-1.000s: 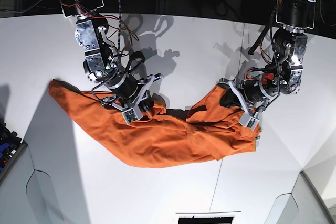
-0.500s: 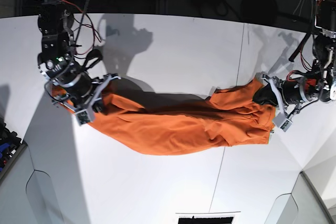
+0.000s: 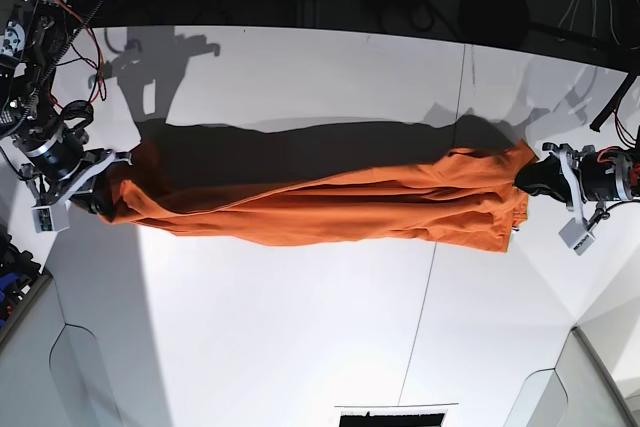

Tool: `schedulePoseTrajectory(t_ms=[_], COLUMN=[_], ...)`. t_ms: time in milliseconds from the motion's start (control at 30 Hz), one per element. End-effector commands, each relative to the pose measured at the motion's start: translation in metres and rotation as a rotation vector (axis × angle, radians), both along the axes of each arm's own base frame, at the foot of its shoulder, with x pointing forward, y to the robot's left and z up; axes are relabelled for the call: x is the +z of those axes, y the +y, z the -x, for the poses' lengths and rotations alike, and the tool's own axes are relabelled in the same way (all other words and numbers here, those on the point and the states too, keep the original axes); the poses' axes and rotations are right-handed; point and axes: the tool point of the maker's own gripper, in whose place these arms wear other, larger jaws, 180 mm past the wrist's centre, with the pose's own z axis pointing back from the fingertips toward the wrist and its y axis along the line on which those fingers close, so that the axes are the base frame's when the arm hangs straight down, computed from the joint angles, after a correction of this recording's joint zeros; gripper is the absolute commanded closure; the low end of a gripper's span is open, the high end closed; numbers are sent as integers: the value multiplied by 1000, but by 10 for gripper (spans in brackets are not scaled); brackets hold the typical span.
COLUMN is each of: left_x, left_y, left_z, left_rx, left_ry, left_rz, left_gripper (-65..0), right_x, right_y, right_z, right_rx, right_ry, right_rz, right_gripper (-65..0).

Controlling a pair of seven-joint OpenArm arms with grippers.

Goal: Layout the t-shirt on the table in an organized manner, then fold the t-shirt properly
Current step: 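Lift the shirt and pull the grippers apart to stretch it out, then release with the right gripper and regrasp the shirt edge, spreading it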

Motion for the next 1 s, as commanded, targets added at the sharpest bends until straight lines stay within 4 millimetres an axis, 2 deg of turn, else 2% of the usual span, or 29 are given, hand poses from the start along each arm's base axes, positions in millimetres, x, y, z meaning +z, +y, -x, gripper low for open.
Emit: schedulePoseTrajectory(t_ms=[0,67,100,133,333,433,500,567,833,967], left_x=[16,14,12,10,-9,-16,-18,-17,-19,-19], left_y=[5,4,4,4,4,3,2,1,2,2], left_z=[-5,1,5,9,32,41,42,41,40,39], left_rx=[-5,-7,-8,-9,-9,-7,-3,0,1,3], left_ry=[-33,-9,5,18,87,111,111,105,96,90], left_rz=[5,24,27,30,27,33,40,45,32,35], left_gripper=[0,0,0,0,-42,-42,-42,-42,-42,-42], right_x=[18,19,20,22,42,43,41,35,13,9], right_y=[-6,-10,-12,-13,-15,6,36,73,250,321], right_z=[-8,-8,-8,-8,-13,-18,-20,-24,-34,-28], right_rx=[-3,-13,-18,-24,-51,-7,70,161,568,727], right_ry=[-56,-59,-63,-70,-151,-177,-188,-170,-137,-117], right_rz=[10,11,9,-3,-119,-156,-173,-165,-95,-96], right_gripper=[-128,-301,-363,-399,-407,-407,-407,-407,-407,-407])
